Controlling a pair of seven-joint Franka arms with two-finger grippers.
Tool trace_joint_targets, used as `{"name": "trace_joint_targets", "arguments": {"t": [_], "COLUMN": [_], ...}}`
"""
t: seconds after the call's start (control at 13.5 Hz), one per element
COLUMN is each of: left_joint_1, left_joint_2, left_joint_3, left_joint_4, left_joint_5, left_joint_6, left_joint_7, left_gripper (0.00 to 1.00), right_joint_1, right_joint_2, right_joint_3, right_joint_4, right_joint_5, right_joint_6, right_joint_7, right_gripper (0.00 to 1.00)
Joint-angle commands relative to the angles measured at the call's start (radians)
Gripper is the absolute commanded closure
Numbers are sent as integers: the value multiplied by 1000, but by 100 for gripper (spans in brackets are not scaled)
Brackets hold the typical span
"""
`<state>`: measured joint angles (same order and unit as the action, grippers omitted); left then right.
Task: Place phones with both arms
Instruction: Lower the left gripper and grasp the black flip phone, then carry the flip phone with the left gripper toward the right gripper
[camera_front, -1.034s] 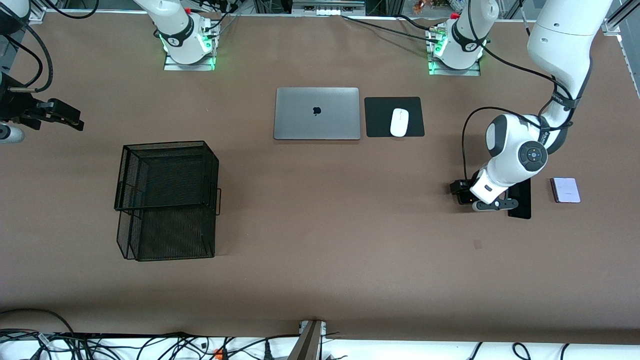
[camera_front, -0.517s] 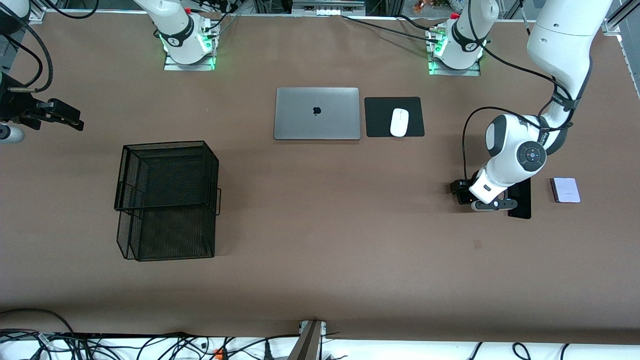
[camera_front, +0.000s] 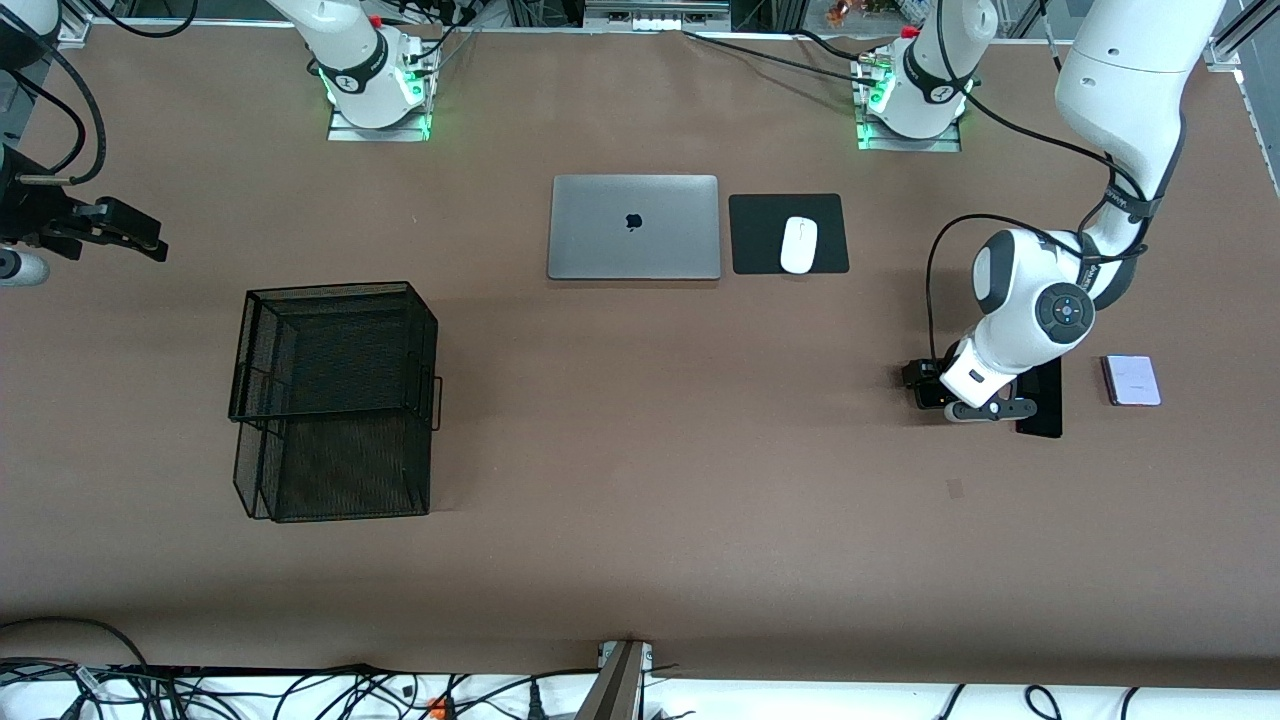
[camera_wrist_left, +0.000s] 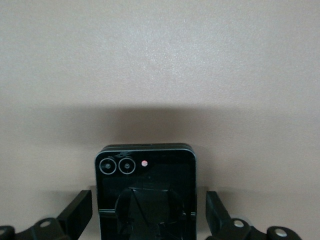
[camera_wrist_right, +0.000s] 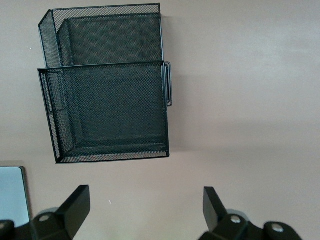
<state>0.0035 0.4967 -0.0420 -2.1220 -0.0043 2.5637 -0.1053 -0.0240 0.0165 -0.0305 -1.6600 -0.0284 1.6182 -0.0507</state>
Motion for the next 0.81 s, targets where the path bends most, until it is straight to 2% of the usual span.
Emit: {"name": "trace_joint_targets", "arguments": {"t": [0.0,0.07,0.15,0.22,0.37,0.44,0.59,0.74], "left_joint_1": [6,4,3,3,1,-5,-34,-63], "left_joint_2": [8,8,9,5,-29,-47,-67,-60], "left_joint_3": [-1,-2,-2,-2,-10,-13,-39,-109], "left_joint_4": [10,10,10,10,36,62,187,330], "left_joint_5": [20,20,20,20,20,18,7,7], "left_joint_6": [4,4,4,3,-17,-72,-275,-460], "left_joint_7": [12,3,-1,1,-2,-2,-31,-127], "left_gripper": [25,56,68,74,75,75,75,73], "right_joint_1": [-13,-13,-13,-13,-13,-13,-13,-13], "right_joint_2": [-7,-7,-7,-7,-7,-7,-7,-7], "right_joint_3": [9,9,9,9,9,9,9,9], "right_joint_4": [-1,-1,-1,-1,-1,-1,-1,-1], "right_joint_5": [4,4,4,4,4,4,4,4], "right_joint_6": [2,2,2,2,2,2,2,2], "right_joint_7": [-9,-9,-9,-9,-9,-9,-9,-9], "right_gripper": [0,0,0,0,0,0,0,0]}}
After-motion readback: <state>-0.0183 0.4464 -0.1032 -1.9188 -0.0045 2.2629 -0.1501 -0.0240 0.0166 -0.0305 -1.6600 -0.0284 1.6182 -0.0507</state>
